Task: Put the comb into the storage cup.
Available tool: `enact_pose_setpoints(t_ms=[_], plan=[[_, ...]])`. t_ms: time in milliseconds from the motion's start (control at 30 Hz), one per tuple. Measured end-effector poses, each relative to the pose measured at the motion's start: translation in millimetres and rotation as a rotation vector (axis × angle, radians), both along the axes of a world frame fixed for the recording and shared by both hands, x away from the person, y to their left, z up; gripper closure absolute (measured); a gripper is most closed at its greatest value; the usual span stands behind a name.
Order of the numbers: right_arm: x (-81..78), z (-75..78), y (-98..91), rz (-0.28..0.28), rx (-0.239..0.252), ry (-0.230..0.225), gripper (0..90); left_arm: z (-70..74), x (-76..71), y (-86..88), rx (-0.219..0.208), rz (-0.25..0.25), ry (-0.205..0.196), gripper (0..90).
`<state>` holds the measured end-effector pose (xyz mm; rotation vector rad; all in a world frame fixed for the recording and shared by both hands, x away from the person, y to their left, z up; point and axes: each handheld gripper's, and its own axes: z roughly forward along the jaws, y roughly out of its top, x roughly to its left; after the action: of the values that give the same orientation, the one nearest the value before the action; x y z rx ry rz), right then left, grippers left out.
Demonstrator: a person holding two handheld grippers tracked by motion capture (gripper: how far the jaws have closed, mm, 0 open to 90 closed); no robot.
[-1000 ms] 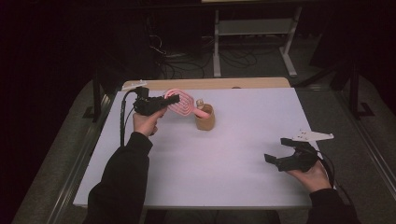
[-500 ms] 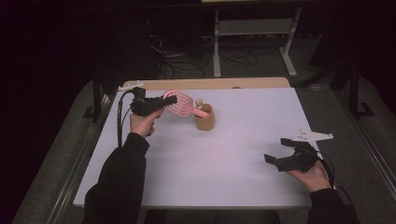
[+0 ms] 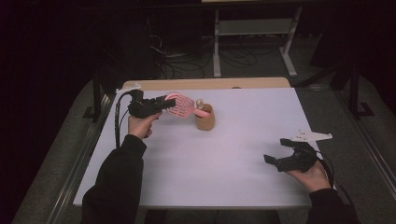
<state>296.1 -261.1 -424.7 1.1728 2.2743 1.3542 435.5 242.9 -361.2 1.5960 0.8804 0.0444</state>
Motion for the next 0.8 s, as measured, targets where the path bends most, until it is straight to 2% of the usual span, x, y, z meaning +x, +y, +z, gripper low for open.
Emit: enact_pose_setpoints(t_ms=[200, 600, 800], plan=[[0.1, -0.4, 0.2, 0.001, -0.003, 0.002, 0.0, 0.5, -5.0, -0.7, 0.006, -0.055, -0.022, 25.0], [0.3, -1.0, 0.4, 0.002, -0.006, 0.004, 0.0, -0.4, -11.4, -1.3, 0.042, -0.098, -0.031, 14.0], [0.4, -1.1, 0.4, 0.001, -0.006, 0.004, 0.0, -0.8, -18.7, -1.0, 0.032, -0.117, -0.041, 13.5]])
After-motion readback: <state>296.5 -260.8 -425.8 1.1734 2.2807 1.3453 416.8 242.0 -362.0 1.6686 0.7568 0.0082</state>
